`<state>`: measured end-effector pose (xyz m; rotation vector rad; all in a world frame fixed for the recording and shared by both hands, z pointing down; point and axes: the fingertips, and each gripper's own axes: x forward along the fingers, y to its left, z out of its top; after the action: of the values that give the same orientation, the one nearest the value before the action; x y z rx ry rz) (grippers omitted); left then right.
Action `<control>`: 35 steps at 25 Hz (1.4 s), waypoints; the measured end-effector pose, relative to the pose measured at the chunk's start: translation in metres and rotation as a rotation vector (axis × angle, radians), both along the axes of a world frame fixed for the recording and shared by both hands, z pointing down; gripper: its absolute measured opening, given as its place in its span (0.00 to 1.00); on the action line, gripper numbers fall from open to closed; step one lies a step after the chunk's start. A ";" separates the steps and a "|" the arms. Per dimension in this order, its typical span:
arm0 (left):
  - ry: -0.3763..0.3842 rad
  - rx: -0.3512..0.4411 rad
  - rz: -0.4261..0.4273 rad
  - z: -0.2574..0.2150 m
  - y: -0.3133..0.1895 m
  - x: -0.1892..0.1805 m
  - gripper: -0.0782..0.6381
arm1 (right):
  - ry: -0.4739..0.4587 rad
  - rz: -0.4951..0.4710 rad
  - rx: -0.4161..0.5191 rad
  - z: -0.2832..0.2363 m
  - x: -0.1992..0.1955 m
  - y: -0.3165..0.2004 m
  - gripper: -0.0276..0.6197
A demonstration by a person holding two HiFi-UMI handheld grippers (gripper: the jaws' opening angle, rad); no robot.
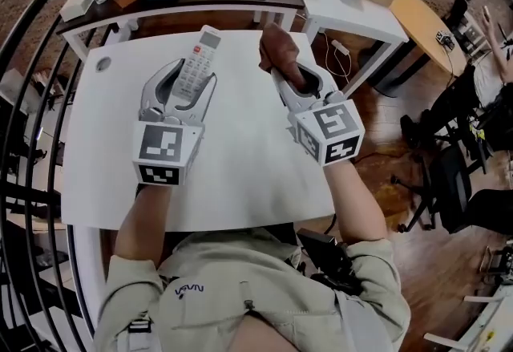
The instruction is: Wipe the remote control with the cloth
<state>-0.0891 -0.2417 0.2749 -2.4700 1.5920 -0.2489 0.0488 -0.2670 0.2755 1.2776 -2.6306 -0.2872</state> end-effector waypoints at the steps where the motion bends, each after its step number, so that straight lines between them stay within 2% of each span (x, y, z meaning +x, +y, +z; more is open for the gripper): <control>1: 0.001 0.011 0.008 -0.002 0.006 0.003 0.45 | 0.004 -0.002 0.008 0.000 -0.001 0.006 0.21; 8: -0.028 0.108 0.044 -0.017 0.042 0.018 0.45 | 0.000 -0.010 0.074 -0.012 -0.002 0.044 0.21; 13: 0.012 0.170 0.039 -0.024 0.067 0.026 0.45 | -0.011 -0.026 0.120 -0.021 -0.004 0.071 0.21; 17: -0.043 0.179 0.046 -0.021 0.085 0.028 0.45 | -0.038 -0.022 0.144 -0.028 -0.003 0.092 0.21; 20: -0.063 0.176 0.044 -0.014 0.096 0.026 0.45 | -0.015 -0.015 0.164 -0.028 0.001 0.104 0.21; 27: -0.028 0.154 0.047 0.005 0.121 0.029 0.45 | -0.042 -0.015 0.223 -0.045 -0.009 0.136 0.21; 31: -0.022 0.155 0.051 0.009 0.133 0.032 0.45 | -0.010 -0.015 0.247 -0.045 -0.013 0.148 0.21; 35: -0.041 0.193 0.059 0.007 0.142 0.035 0.45 | 0.027 -0.011 0.261 -0.042 -0.016 0.151 0.21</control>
<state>-0.0538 -0.0993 0.2823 -2.3445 1.4513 -0.1289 0.0328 -0.1157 0.2332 1.3223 -2.6450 -0.6640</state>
